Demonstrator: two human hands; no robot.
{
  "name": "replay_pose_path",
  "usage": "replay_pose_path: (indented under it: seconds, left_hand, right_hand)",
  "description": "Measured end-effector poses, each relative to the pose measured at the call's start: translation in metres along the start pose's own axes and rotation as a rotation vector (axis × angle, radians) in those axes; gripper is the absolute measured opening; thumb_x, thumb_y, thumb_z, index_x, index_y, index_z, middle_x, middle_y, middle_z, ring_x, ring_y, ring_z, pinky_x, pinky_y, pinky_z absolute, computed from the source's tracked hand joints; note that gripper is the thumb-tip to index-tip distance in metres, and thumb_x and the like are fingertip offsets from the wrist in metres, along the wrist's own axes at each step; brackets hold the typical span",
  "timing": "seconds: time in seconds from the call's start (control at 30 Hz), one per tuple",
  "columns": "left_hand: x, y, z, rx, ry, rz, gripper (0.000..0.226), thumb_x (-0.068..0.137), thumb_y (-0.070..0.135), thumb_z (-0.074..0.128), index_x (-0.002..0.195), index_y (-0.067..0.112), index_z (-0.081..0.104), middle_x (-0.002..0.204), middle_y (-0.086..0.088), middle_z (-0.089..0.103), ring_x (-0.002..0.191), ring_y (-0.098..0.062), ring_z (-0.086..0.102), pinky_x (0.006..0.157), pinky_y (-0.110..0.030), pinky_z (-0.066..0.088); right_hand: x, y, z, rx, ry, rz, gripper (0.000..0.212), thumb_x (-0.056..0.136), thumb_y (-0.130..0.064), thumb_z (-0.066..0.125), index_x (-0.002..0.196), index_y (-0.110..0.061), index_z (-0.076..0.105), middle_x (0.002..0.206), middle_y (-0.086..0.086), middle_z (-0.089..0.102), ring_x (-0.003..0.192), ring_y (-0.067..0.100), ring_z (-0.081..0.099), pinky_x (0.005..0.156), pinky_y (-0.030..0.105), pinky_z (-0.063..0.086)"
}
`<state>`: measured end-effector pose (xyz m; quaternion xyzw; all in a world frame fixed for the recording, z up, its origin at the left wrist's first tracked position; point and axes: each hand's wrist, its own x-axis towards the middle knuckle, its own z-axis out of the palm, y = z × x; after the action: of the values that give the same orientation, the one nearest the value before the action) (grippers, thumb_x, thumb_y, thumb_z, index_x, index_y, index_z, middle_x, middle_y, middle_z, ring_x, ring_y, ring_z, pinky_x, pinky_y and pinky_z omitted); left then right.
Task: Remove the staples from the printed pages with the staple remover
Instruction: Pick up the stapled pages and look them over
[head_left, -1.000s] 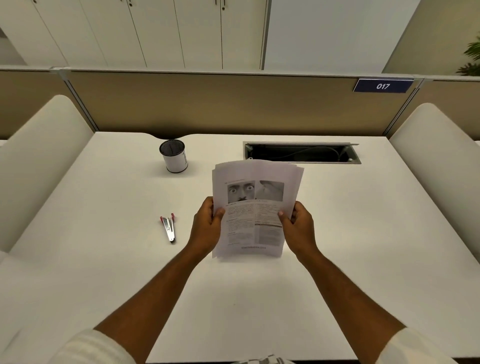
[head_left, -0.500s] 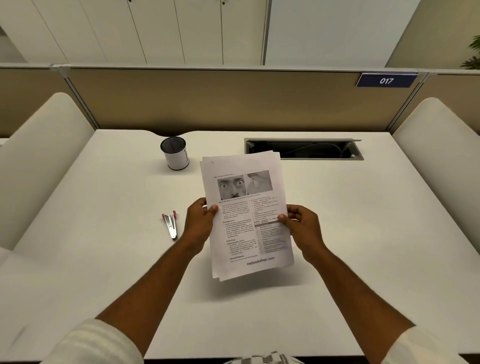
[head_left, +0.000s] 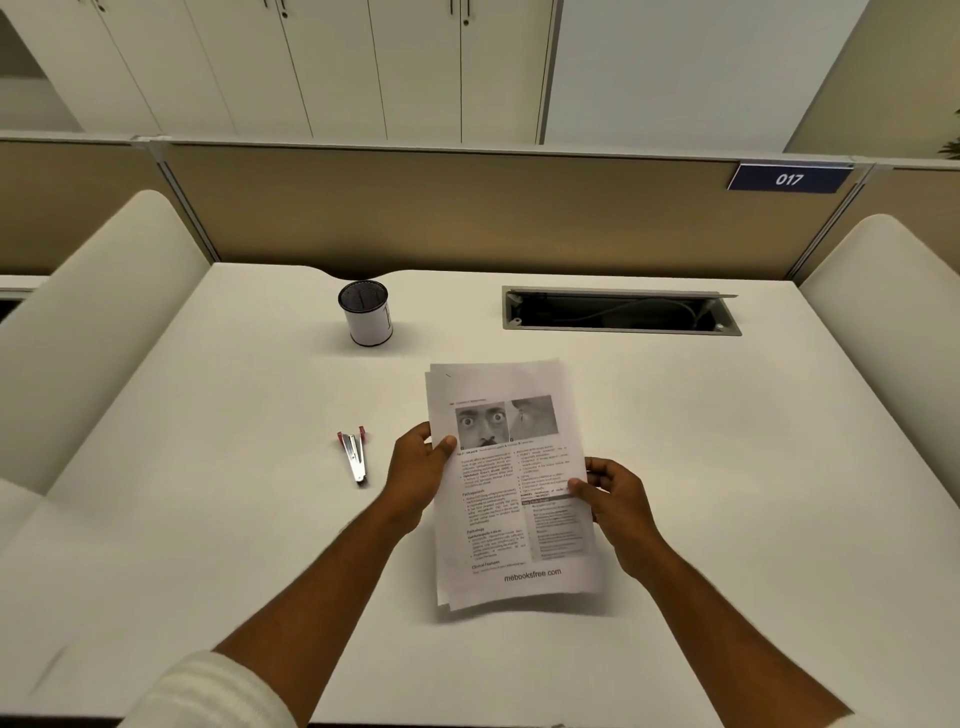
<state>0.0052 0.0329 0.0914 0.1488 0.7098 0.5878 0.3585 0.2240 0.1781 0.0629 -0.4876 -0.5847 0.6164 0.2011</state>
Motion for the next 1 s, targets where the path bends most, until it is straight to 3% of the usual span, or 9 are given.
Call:
replay_pose_path:
  seconds: [0.2,0.37,0.5,0.67,0.73,0.8,0.87,0.93,1.0]
  left_hand:
    - [-0.01,0.002,0.014,0.06,0.046,0.02,0.022,0.1,0.022,0.059,0.121,0.02,0.064,0.104,-0.002,0.077,0.082,-0.016,0.076,0.076,-0.039,0.064]
    - [-0.024,0.018,0.031,0.109,-0.178,0.136,0.029,0.096,0.029,0.065,0.123,0.021,0.066,0.107,0.002,0.077,0.095,-0.015,0.075,0.086,-0.043,0.062]
    - [-0.036,0.017,0.037,0.232,-0.398,0.288,0.035,0.094,0.033,0.066,0.129,0.03,0.066,0.127,0.013,0.068,0.121,-0.005,0.061,0.101,-0.033,0.052]
    - [-0.033,0.017,0.019,0.487,-0.044,0.649,0.02,0.09,0.019,0.071,0.109,0.02,0.069,0.122,0.007,0.062,0.119,-0.012,0.054,0.1,-0.042,0.048]
    - [-0.026,0.029,0.009,0.606,0.16,0.753,0.034,0.088,0.021,0.073,0.12,0.018,0.062,0.136,0.0,0.052,0.13,-0.02,0.045,0.11,-0.038,0.04]
    - [-0.019,0.046,0.002,0.665,0.135,0.736,0.049,0.09,0.031,0.07,0.135,0.02,0.053,0.151,0.0,0.044,0.144,-0.021,0.034,0.117,-0.035,0.031]
    - [-0.013,0.063,-0.002,0.724,-0.007,0.613,0.053,0.091,0.044,0.065,0.139,0.027,0.049,0.146,0.002,0.054,0.137,-0.02,0.047,0.11,-0.038,0.041]
    - [-0.009,0.074,-0.003,0.767,-0.09,0.505,0.04,0.091,0.048,0.064,0.126,0.029,0.059,0.121,0.006,0.068,0.111,-0.017,0.064,0.086,-0.032,0.052]
    - [-0.007,0.077,-0.003,0.734,-0.103,0.434,0.023,0.089,0.041,0.069,0.107,0.026,0.067,0.1,0.011,0.069,0.097,-0.013,0.066,0.07,-0.022,0.046]
  right_hand:
    - [-0.007,-0.012,0.022,-0.385,0.148,-0.302,0.052,0.086,-0.024,0.08,0.133,-0.02,0.056,0.129,-0.01,0.055,0.117,0.009,0.054,0.098,0.032,0.05]
    - [-0.015,-0.052,0.049,-0.1,-0.232,-0.184,0.06,0.085,-0.061,0.068,0.134,-0.029,0.057,0.131,-0.009,0.064,0.115,0.009,0.064,0.088,0.028,0.055]
    - [-0.018,-0.063,0.063,-0.143,-0.118,-0.292,0.043,0.096,-0.05,0.062,0.135,-0.031,0.053,0.118,-0.017,0.064,0.109,0.007,0.064,0.089,0.024,0.053]
    - [-0.013,-0.065,0.043,-0.136,-0.061,-0.293,0.026,0.103,-0.026,0.057,0.127,-0.023,0.065,0.115,-0.004,0.073,0.103,0.018,0.07,0.086,0.036,0.061]
    - [-0.011,-0.069,0.032,-0.121,-0.15,-0.264,0.024,0.1,-0.026,0.062,0.122,-0.021,0.07,0.11,-0.002,0.077,0.098,0.021,0.074,0.088,0.044,0.062]
    - [-0.009,-0.075,0.022,-0.145,-0.252,-0.241,0.02,0.097,-0.028,0.067,0.116,-0.021,0.072,0.107,-0.002,0.078,0.093,0.023,0.076,0.088,0.048,0.062]
    - [-0.01,-0.081,0.018,-0.178,-0.34,-0.245,0.02,0.096,-0.031,0.069,0.113,-0.021,0.072,0.104,0.0,0.079,0.09,0.025,0.077,0.085,0.047,0.063]
    - [-0.013,-0.087,0.017,-0.187,-0.381,-0.26,0.024,0.094,-0.036,0.071,0.112,-0.02,0.072,0.103,0.001,0.079,0.088,0.026,0.077,0.082,0.044,0.063]
    - [-0.017,-0.09,0.017,-0.179,-0.387,-0.253,0.03,0.091,-0.039,0.074,0.113,-0.02,0.07,0.103,0.0,0.079,0.087,0.025,0.078,0.082,0.042,0.063]
